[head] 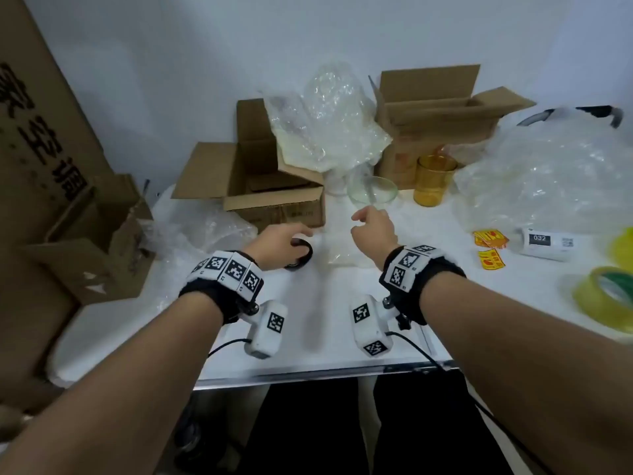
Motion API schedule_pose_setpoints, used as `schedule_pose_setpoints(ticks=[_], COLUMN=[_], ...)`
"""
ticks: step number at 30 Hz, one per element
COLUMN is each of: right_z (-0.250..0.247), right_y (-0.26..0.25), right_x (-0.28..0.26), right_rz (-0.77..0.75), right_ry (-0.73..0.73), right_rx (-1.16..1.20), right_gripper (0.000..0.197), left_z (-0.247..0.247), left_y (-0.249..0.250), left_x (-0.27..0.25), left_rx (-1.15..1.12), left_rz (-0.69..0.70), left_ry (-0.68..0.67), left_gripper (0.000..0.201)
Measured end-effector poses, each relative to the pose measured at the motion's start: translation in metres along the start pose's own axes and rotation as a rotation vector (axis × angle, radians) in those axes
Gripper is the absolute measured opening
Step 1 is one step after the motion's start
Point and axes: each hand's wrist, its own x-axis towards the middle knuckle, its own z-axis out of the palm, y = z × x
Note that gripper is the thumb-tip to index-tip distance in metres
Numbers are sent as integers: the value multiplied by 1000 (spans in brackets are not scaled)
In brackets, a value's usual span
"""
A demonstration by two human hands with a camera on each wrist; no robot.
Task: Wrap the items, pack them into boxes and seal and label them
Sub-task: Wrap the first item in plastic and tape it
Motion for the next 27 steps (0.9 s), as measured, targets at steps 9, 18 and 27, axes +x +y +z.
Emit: schedule_pose_setpoints(ticks=[9, 18, 27], right_z=[4, 11, 3], right_y=[15, 14, 3], right_x=[-2, 1, -10], right_rz=[-34, 20, 151], right_ry=[-14, -125, -551], right_rx=[176, 410, 815], right_gripper=[30, 16, 42], left_z=[40, 44, 22], left_y=[-28, -20, 22], left_x=[7, 2, 1], left_rx=[-91, -135, -69], left_rz=[-263, -223, 77], left_ry=[-57, 91, 161], left_gripper=[99, 89, 84])
